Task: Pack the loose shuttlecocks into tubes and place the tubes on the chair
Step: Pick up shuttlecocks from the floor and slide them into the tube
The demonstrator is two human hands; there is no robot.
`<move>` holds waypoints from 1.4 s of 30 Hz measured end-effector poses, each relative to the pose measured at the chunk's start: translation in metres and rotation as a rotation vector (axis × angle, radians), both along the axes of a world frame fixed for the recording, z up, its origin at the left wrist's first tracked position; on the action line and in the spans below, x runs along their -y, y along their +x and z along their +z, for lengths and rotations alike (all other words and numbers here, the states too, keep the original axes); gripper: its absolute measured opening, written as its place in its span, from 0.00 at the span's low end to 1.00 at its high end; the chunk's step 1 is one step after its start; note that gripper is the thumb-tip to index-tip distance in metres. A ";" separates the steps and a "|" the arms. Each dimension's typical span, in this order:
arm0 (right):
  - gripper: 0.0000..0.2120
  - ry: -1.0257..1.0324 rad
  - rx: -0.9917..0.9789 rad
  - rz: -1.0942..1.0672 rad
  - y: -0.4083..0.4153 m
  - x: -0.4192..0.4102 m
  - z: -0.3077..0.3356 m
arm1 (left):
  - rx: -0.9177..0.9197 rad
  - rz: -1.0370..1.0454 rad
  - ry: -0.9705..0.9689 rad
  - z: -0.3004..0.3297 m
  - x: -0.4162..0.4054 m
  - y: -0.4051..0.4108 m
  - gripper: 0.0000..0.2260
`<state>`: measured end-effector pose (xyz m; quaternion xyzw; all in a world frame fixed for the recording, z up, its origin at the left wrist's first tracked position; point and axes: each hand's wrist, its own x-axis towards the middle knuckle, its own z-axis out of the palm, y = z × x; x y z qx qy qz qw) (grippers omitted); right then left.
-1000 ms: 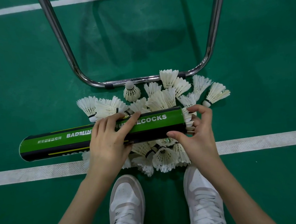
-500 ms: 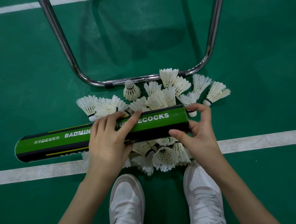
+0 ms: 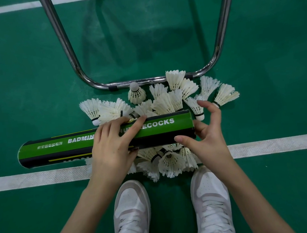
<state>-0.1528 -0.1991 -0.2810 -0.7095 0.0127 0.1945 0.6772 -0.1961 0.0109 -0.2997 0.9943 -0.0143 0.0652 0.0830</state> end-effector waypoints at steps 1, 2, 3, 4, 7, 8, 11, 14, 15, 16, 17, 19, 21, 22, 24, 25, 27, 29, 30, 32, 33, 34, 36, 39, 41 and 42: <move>0.37 0.002 -0.003 0.001 0.000 0.000 0.000 | -0.002 -0.001 -0.001 0.000 0.000 0.000 0.41; 0.37 0.006 -0.007 0.002 0.000 0.000 0.001 | -0.003 -0.002 -0.003 0.000 0.000 0.000 0.41; 0.37 0.010 -0.012 0.004 0.000 0.000 0.001 | -0.005 -0.003 -0.005 0.000 0.000 0.000 0.41; 0.37 0.013 -0.019 0.007 0.000 0.000 0.001 | -0.007 -0.003 -0.007 0.000 0.000 0.000 0.41; 0.37 0.026 -0.038 0.016 0.002 0.001 0.002 | -0.006 -0.007 -0.008 0.000 0.001 0.000 0.41; 0.37 0.031 -0.042 0.021 0.002 0.002 0.002 | -0.005 -0.010 -0.009 0.001 0.001 0.000 0.41; 0.37 0.037 -0.055 0.047 0.003 0.003 0.001 | -0.004 -0.010 -0.012 0.000 0.001 0.000 0.40; 0.38 0.047 -0.083 0.091 0.006 0.004 0.002 | -0.005 -0.011 -0.015 0.000 0.001 -0.001 0.40; 0.37 0.055 -0.093 0.110 0.008 0.005 0.002 | -0.005 -0.011 -0.017 0.000 0.002 -0.002 0.39; 0.37 0.061 -0.101 0.132 0.009 0.005 0.003 | -0.006 -0.012 -0.019 0.000 0.002 -0.002 0.39; 0.37 0.062 -0.107 0.153 0.010 0.006 0.004 | -0.007 -0.013 -0.020 0.000 0.003 -0.002 0.39; 0.37 0.065 -0.113 0.193 0.013 0.008 0.005 | -0.005 -0.013 -0.021 0.001 0.003 -0.002 0.38; 0.38 0.084 -0.120 0.233 0.014 0.009 0.005 | 0.000 -0.014 -0.019 0.002 0.004 -0.001 0.38; 0.38 0.093 -0.126 0.253 0.015 0.011 0.005 | 0.001 -0.015 -0.019 0.002 0.004 -0.001 0.38; 0.39 0.095 -0.136 0.286 0.016 0.012 0.003 | 0.000 -0.016 -0.022 0.003 0.004 -0.001 0.38; 0.40 0.091 -0.138 0.303 0.016 0.013 0.003 | -0.002 -0.017 -0.022 0.003 0.004 -0.002 0.38; 0.40 0.079 -0.136 0.332 0.017 0.012 0.003 | -0.011 -0.024 -0.018 0.002 0.003 -0.002 0.39; 0.40 0.059 -0.121 0.350 0.017 0.013 0.003 | -0.018 -0.029 -0.013 0.001 0.003 -0.003 0.39; 0.39 0.051 -0.113 0.355 0.017 0.013 0.002 | -0.021 -0.032 -0.012 0.001 0.003 -0.003 0.39; 0.39 0.040 -0.107 0.366 0.017 0.015 0.000 | -0.025 -0.038 -0.010 0.001 0.003 -0.003 0.39; 0.39 0.034 -0.107 0.371 0.017 0.015 -0.001 | -0.025 -0.040 -0.008 0.001 0.003 -0.003 0.39; 0.39 0.030 -0.106 0.374 0.017 0.015 -0.001 | -0.024 -0.041 -0.006 0.001 0.003 -0.002 0.39; 0.38 0.048 -0.119 0.355 0.017 0.015 0.000 | -0.026 -0.041 -0.005 0.001 0.003 -0.002 0.39; 0.32 0.069 -0.115 0.234 0.024 0.025 0.008 | -0.038 -0.020 -0.013 -0.001 0.002 0.000 0.39; 0.28 0.018 -0.057 0.126 0.033 0.036 0.006 | -0.052 0.011 -0.010 -0.002 -0.001 0.000 0.38; 0.27 -0.007 -0.033 0.076 0.038 0.042 0.001 | -0.057 0.025 -0.006 -0.002 -0.003 0.000 0.38</move>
